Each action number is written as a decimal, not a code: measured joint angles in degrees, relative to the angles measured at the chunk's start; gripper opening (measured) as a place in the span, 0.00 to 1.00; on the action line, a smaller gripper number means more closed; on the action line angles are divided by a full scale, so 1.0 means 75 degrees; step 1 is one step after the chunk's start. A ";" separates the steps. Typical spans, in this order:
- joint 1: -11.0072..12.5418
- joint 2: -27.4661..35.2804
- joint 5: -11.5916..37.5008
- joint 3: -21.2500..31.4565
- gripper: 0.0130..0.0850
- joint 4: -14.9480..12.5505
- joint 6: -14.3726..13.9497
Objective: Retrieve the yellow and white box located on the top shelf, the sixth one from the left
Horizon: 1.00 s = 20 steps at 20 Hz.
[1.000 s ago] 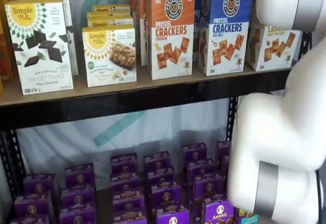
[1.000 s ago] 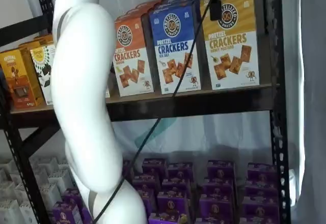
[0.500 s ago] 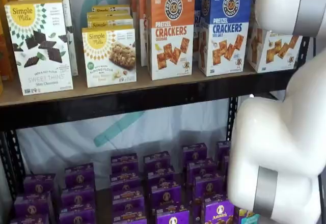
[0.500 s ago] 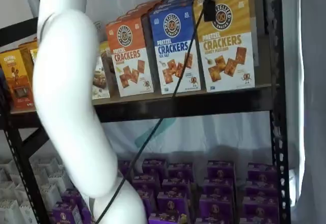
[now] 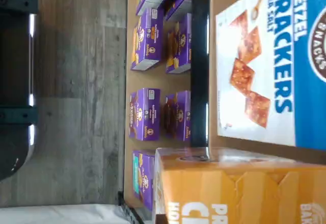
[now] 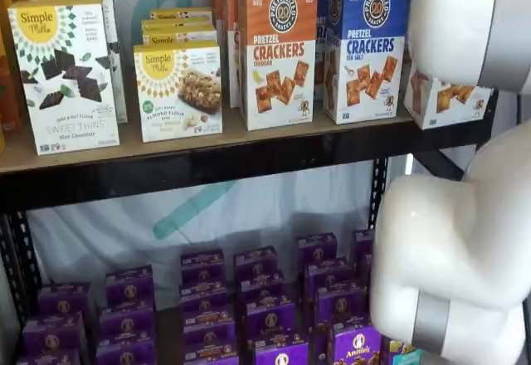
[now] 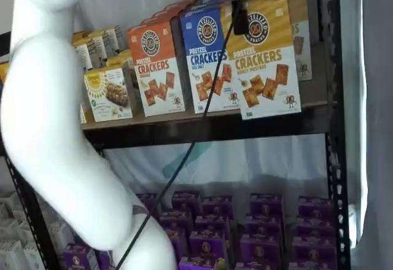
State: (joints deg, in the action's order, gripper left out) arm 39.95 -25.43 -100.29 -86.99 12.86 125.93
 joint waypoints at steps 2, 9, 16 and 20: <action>-0.0024 -0.0214 -0.0022 0.0198 0.61 -0.0075 0.0001; -0.0490 -0.0957 -0.0149 0.0983 0.61 -0.0498 -0.0323; -0.1293 -0.1385 -0.0227 0.1590 0.61 -0.0758 -0.1050; -0.1906 -0.1524 -0.0283 0.1850 0.61 -0.0912 -0.1622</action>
State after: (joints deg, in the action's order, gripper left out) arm 25.66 -36.86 -102.41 -73.12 6.02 113.76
